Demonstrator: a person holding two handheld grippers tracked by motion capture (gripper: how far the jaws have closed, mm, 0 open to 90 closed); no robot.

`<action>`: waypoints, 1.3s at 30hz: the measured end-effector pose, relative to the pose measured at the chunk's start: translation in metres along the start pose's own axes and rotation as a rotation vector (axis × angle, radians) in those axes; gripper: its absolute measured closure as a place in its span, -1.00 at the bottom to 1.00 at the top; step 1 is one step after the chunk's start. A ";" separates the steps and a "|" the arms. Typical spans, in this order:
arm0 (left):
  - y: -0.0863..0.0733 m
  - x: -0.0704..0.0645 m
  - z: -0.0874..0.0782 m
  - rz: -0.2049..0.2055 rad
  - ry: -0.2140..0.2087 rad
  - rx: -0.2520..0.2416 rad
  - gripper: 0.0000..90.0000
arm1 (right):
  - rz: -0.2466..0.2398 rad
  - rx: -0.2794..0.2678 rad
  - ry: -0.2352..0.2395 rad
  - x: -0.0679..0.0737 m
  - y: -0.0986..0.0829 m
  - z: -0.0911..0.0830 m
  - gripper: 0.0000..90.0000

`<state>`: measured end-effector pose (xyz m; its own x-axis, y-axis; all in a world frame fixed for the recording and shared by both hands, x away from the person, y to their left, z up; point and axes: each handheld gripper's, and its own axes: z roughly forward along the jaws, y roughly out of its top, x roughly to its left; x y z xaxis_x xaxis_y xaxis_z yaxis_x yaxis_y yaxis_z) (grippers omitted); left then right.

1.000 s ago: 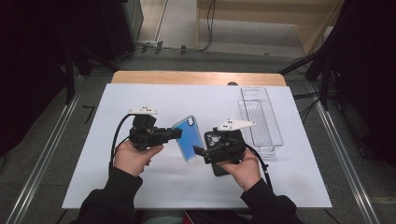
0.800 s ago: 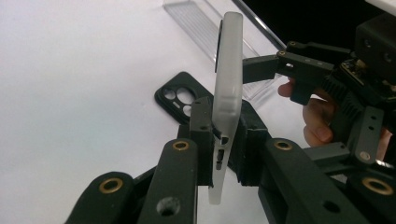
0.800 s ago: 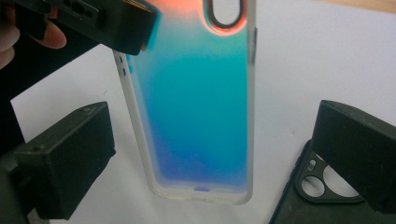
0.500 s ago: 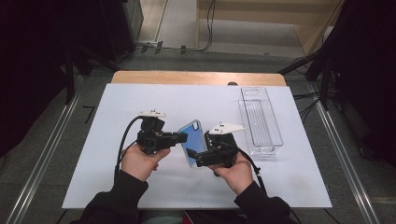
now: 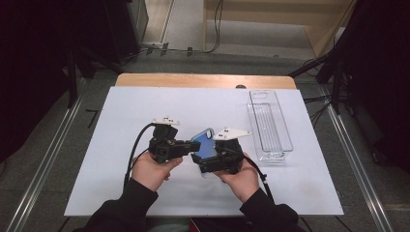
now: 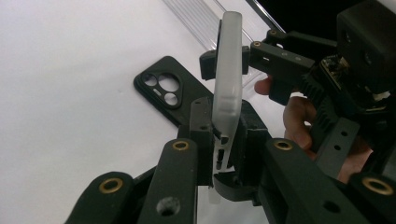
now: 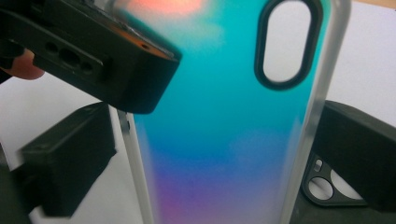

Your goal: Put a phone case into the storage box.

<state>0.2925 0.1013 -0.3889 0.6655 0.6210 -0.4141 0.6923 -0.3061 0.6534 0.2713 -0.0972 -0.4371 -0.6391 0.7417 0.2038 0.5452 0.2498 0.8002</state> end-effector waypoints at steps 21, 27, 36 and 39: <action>0.004 -0.001 -0.010 0.034 -0.023 -0.037 0.22 | -0.020 0.001 -0.012 -0.005 -0.001 -0.001 -0.66; 0.004 0.004 -0.014 0.048 -0.022 -0.040 -0.06 | -0.013 0.004 -0.013 -0.014 -0.001 -0.004 -0.66; 0.000 0.014 -0.017 0.155 -0.053 -0.009 -0.23 | -0.029 0.005 0.002 -0.028 0.004 -0.010 -0.66; -0.005 0.019 -0.013 0.193 -0.060 0.017 -0.31 | -0.021 0.006 0.013 -0.032 0.005 -0.013 -0.66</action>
<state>0.2981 0.1236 -0.3919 0.8015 0.5055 -0.3196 0.5546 -0.4281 0.7136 0.2875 -0.1281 -0.4322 -0.6573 0.7281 0.1945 0.5350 0.2690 0.8009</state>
